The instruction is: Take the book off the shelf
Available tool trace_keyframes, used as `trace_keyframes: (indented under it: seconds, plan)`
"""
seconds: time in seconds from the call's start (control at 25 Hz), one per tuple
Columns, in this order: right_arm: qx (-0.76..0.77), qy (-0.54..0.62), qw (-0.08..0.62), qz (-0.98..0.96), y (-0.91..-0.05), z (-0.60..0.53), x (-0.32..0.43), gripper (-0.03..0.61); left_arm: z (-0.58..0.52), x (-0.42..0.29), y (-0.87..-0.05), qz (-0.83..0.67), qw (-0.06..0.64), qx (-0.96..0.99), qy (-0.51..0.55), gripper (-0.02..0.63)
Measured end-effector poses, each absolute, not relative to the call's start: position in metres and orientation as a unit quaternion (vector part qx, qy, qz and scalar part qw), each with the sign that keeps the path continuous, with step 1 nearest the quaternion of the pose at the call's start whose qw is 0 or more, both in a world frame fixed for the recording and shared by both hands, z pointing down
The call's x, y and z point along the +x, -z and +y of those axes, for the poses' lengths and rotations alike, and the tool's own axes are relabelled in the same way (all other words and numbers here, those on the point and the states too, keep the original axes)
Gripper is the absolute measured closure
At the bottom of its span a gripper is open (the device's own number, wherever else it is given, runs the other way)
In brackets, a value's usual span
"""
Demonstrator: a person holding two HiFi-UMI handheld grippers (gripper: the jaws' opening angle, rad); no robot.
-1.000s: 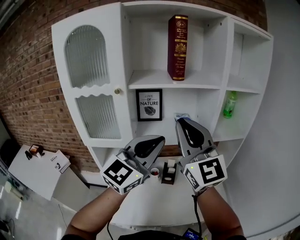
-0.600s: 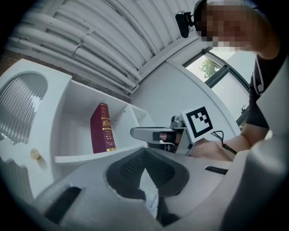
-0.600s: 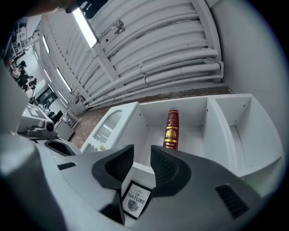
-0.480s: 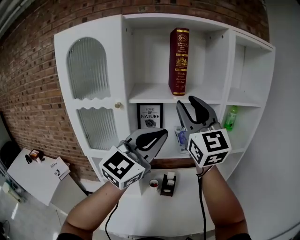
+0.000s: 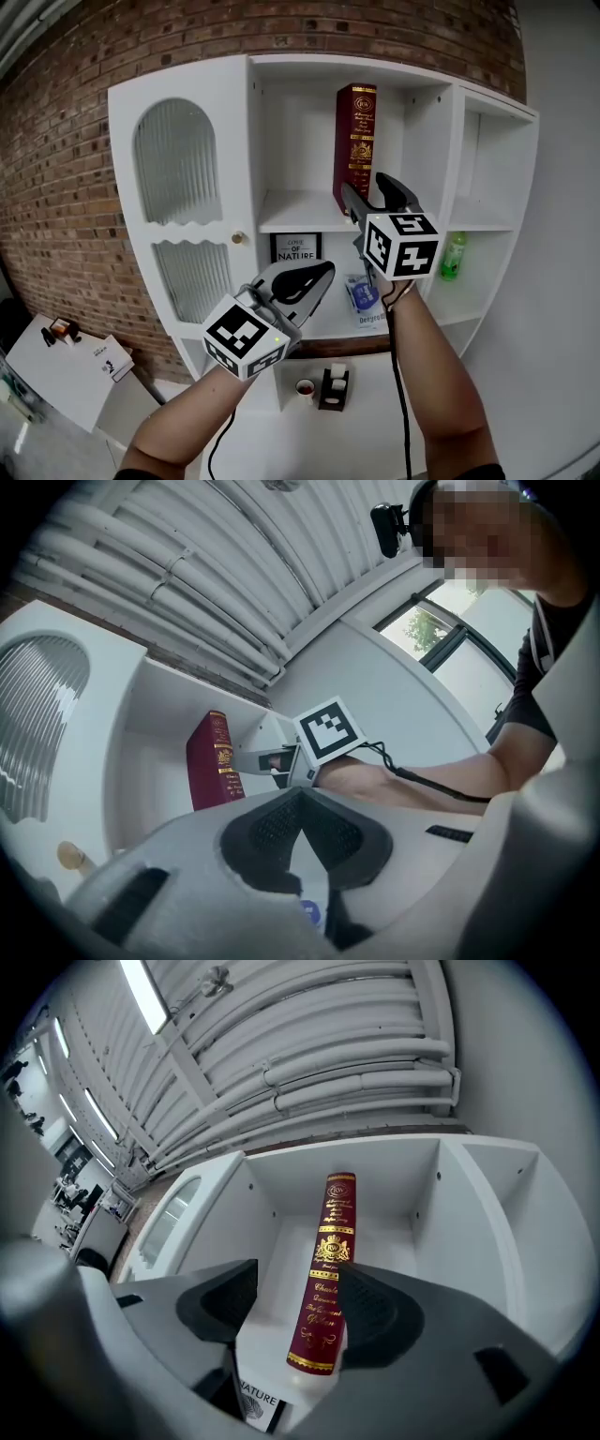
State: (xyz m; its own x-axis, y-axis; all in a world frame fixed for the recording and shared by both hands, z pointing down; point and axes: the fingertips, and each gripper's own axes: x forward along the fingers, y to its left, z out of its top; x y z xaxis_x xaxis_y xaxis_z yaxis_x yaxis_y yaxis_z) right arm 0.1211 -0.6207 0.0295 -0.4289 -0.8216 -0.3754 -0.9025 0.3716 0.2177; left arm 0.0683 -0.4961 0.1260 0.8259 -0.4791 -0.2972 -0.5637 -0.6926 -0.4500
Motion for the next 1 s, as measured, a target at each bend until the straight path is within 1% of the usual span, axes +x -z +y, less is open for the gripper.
trace_keyframes:
  seconds: [0.2, 0.4, 1.0]
  plan:
    - [-0.547, -0.175, 0.092, 0.814, -0.024, -0.653, 0.125, 0.305, -0.503, 0.063, -0.116, 0.286, 0.265, -0.917, -0.081, 0.609]
    - [-0.553, -0.13, 0.096, 0.817, -0.025, -0.684, 0.129, 0.295, -0.512, 0.056, -0.107, 0.293, 0.259, -0.917, -0.081, 0.609]
    - [-0.589, -0.129, 0.055, 0.796, -0.02, -0.72, 0.124, 0.295, -0.522, 0.06, -0.085, 0.287, 0.274, -0.914, -0.083, 0.609]
